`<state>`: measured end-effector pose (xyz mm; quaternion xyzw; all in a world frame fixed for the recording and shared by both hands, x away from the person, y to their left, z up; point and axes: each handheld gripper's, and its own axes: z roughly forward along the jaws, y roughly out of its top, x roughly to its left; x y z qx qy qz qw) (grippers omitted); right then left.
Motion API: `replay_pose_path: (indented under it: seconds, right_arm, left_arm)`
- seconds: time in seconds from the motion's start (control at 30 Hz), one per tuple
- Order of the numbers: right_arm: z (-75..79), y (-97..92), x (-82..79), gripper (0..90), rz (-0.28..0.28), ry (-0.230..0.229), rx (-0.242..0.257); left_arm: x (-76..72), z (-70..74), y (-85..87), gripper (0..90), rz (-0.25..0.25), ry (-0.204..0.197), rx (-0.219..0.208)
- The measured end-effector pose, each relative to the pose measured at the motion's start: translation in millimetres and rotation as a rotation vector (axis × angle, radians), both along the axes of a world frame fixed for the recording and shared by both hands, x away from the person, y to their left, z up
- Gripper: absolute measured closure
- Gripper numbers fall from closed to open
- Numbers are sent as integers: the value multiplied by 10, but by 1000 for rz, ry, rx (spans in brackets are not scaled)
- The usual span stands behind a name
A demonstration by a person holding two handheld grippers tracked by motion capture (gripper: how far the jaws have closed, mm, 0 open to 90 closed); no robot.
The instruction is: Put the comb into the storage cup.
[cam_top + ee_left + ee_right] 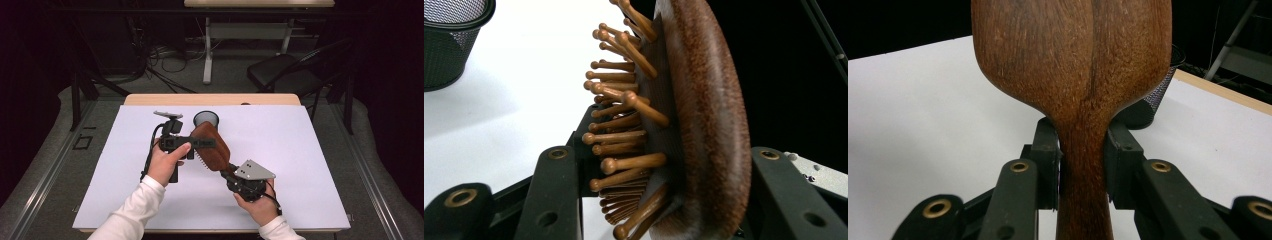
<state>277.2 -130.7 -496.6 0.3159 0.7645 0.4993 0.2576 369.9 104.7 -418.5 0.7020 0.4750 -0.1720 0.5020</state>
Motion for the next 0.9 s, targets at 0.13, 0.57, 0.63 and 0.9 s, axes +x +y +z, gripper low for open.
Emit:
replay_pose_path:
  seconds: [0.13,0.57,0.63,0.9]
  right_arm:
    - [0,-1,3,688,3,5,5]
    - [-1,22,18,546,10,42,5]
    - [-1,21,23,521,9,45,9]
    - [-8,24,49,453,6,57,2]
  left_arm:
    - [12,-7,1,533,-1,1,-2]
    - [42,-29,44,531,9,11,-12]
    - [41,-37,47,531,17,9,-15]
    - [53,-43,70,531,23,9,-11]
